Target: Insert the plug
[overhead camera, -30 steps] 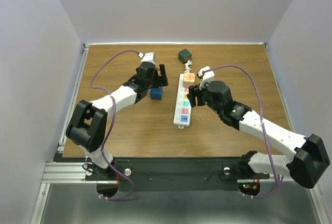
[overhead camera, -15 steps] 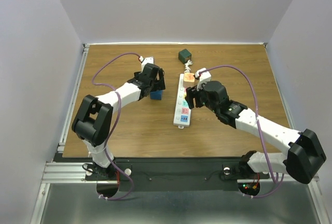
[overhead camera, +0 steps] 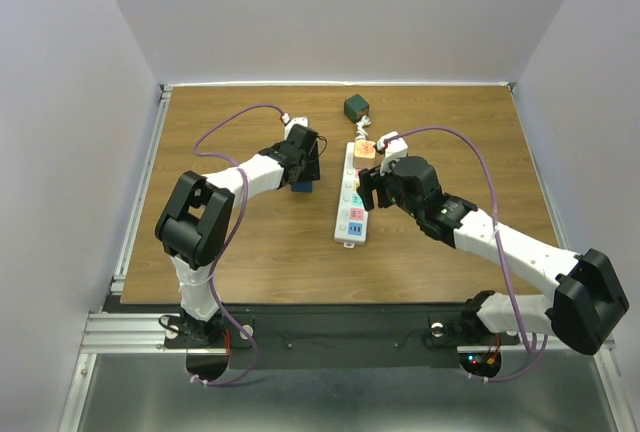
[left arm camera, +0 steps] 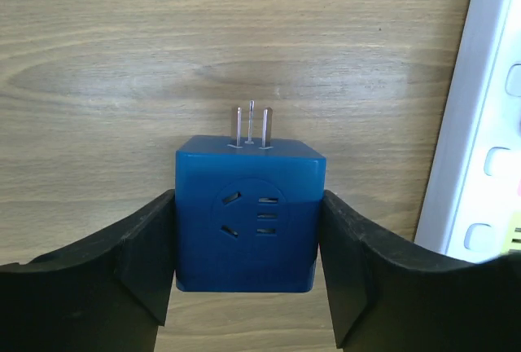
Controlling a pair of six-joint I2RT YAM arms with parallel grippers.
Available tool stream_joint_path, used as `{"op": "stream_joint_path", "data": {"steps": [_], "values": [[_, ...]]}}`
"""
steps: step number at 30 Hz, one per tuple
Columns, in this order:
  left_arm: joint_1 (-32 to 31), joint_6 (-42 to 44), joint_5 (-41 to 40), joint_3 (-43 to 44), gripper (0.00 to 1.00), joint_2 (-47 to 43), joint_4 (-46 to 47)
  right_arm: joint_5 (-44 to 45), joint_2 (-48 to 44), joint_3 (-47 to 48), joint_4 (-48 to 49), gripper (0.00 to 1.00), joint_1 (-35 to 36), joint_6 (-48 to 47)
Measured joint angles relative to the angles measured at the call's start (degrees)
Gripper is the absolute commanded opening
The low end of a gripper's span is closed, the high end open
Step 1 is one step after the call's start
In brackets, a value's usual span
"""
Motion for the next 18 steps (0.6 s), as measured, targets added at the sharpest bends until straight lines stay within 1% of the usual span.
{"op": "stream_joint_path", "data": {"steps": [3, 7, 12, 14, 18], "values": [[0.02, 0.61, 0.72, 0.00, 0.00, -0.02, -0.07, 0.00, 0.00, 0.00, 0.00, 0.77, -0.31, 0.15], [0.09, 0.96, 2.56, -0.04, 0.00, -0.28, -0.11, -0.02, 0.02, 0.00, 0.00, 0.77, -1.33, 0.81], [0.44, -0.63, 10.43, -1.86, 0.00, -3.19, 0.70, -0.04, 0.63, 0.28, -0.04, 0.77, -2.03, 3.87], [0.66, -2.56, 14.58, -2.99, 0.00, -5.49, 3.10, -0.46, 0.81, 0.68, -0.02, 0.77, -2.14, 6.69], [0.81, -7.65, 22.71, -5.14, 0.00, -12.15, 13.55, -2.01, 0.17, 1.68, 1.33, 0.77, -2.21, 12.26]]}}
